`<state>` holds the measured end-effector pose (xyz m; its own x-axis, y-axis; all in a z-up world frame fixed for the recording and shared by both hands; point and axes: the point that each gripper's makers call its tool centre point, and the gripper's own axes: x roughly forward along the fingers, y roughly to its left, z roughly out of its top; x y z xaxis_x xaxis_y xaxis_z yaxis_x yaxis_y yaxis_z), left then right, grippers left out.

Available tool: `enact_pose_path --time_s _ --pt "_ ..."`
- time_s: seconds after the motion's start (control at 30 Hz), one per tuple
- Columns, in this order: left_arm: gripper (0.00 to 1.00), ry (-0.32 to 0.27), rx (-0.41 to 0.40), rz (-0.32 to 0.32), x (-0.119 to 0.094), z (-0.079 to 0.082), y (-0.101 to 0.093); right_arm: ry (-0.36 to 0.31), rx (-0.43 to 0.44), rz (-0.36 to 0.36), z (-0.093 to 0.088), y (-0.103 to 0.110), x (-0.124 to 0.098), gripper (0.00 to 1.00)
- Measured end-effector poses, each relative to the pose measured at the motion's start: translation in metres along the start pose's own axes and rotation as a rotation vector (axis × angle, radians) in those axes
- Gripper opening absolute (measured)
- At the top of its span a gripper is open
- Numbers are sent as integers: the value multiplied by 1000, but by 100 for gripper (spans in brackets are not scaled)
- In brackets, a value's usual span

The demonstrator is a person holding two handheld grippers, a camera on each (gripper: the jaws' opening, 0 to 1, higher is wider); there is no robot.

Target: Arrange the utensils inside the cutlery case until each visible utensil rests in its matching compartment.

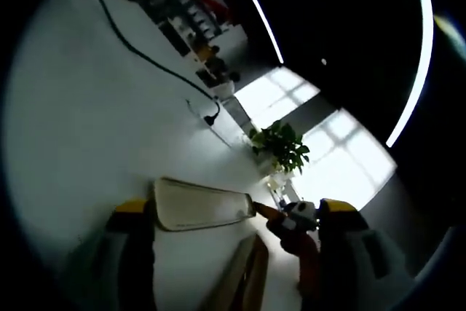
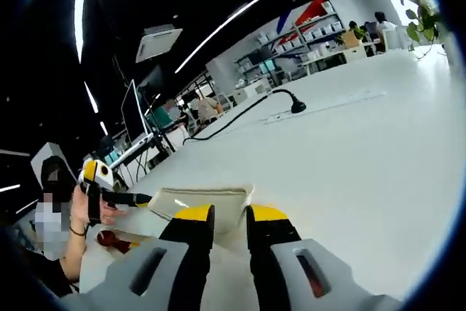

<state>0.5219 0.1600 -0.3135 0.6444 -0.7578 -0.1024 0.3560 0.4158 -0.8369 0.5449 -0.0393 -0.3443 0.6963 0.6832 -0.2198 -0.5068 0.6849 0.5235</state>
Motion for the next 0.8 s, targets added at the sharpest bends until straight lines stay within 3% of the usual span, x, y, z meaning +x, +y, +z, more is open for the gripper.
enact_pose_path --time_s 0.17,0.37,0.53,0.67,0.8 --pt "99 -1 2 2 0 -1 0 -63 101 61 13 3 -3 13" --pt "96 -2 1 8 -1 -1 2 -70 185 85 15 4 -4 12" --pt "93 1 10 17 -1 -2 4 -123 347 179 27 14 -8 6" --pt "88 14 37 37 0 -5 6 -133 346 191 29 20 -10 5" --pt "86 21 71 57 0 -5 9 -165 406 268 38 33 -12 2"
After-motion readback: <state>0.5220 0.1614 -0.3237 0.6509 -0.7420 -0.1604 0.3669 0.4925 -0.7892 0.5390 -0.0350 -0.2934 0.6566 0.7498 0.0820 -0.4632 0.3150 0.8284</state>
